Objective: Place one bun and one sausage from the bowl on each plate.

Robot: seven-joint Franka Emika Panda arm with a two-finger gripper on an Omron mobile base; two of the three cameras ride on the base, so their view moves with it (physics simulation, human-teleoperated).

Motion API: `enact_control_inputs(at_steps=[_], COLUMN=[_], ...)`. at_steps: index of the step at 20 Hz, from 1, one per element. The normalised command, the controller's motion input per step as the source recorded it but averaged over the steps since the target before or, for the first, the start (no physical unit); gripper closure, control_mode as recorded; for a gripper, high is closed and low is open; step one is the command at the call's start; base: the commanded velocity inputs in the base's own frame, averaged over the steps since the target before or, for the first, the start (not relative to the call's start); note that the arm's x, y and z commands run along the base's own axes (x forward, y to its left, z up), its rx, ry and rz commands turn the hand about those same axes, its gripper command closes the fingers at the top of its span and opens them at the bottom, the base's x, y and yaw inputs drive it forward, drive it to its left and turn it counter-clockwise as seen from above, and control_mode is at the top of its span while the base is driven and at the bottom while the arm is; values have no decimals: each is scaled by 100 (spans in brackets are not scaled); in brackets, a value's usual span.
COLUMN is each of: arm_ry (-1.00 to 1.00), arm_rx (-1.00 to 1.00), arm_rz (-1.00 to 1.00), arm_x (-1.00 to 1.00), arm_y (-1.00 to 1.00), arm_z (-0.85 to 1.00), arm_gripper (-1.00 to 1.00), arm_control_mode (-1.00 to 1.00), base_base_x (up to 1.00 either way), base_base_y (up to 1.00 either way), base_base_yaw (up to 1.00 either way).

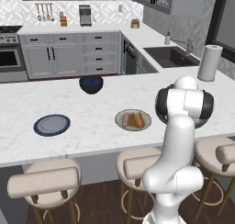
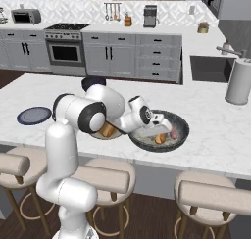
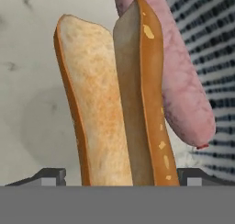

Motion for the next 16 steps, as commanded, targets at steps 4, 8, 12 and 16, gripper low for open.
enact_control_inputs(at_steps=[4, 8, 12, 16], arm_ry=[0, 0, -9, -17], arm_rx=[-2, 0, 9, 18], arm_rz=[0, 0, -5, -2], arm_x=[6, 5, -8, -65], arm_y=[-9, -4, 5, 36], arm_z=[-49, -30, 38, 100], arm_gripper=[100, 100, 100, 100], arm_control_mode=[-100, -100, -100, -100], base_base_x=[0, 0, 0, 0], base_base_y=[0, 0, 0, 0], base_base_yaw=[0, 0, 0, 0])
